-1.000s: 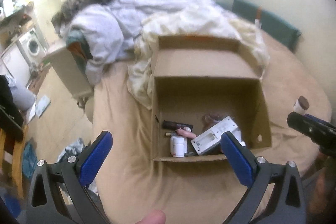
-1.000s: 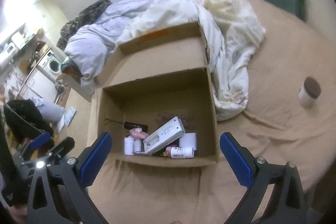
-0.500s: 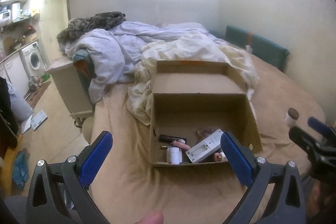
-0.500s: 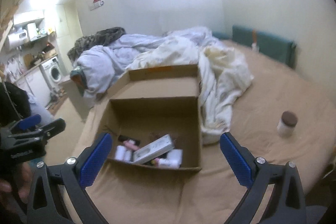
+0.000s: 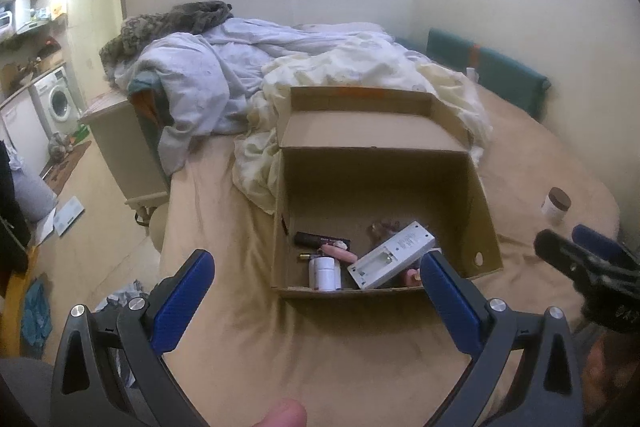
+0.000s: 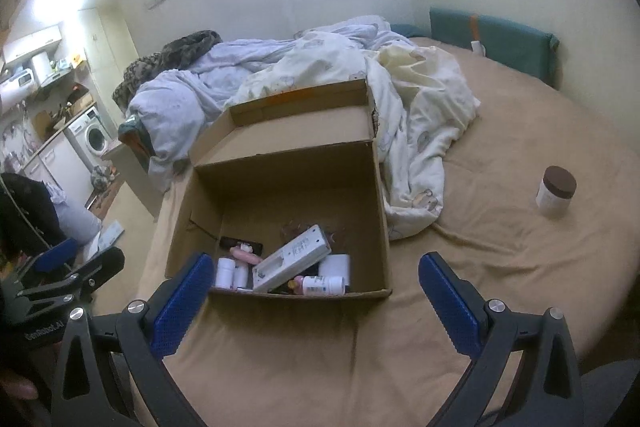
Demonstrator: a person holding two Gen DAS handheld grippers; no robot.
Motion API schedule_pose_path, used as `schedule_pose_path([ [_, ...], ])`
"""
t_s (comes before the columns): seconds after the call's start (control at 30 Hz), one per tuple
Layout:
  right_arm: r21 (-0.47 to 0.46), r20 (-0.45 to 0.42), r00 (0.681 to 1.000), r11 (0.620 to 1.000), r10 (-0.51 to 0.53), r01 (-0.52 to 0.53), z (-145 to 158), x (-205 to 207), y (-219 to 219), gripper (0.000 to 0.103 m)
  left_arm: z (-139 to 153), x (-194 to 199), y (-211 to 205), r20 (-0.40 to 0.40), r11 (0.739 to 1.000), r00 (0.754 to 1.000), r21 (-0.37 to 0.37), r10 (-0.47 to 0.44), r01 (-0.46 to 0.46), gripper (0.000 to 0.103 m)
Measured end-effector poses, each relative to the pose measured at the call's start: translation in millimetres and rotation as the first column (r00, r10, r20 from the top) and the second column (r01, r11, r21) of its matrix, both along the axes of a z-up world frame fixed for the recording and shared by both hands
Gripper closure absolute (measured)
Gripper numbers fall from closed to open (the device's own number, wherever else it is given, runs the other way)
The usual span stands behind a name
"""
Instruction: Organize rigid objects
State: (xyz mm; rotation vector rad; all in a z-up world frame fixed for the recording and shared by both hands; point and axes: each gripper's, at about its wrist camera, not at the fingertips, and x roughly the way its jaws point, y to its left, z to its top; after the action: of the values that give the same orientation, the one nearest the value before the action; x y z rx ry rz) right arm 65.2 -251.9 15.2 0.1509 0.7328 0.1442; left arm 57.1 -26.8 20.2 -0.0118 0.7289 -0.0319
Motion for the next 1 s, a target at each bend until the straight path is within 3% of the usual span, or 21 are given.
schedule_pose_path([
  [0.17, -0.044, 0.002, 1.000, 0.999, 0.001, -0.001, -1.9, -0.5, 6.5, 0.000, 0.4, -0.1, -1.0, -0.003, 1.000, 1.000, -0.003, 0.001, -0.001, 0.001],
  [1.0, -0.051, -0.002, 1.000, 0.999, 0.006, -0.007, -2.9, 0.5, 8.0, 0.000, -0.7, -0.5, 2.7, -0.010, 1.000, 1.000, -0.007, 0.026, -0.026, 0.001],
])
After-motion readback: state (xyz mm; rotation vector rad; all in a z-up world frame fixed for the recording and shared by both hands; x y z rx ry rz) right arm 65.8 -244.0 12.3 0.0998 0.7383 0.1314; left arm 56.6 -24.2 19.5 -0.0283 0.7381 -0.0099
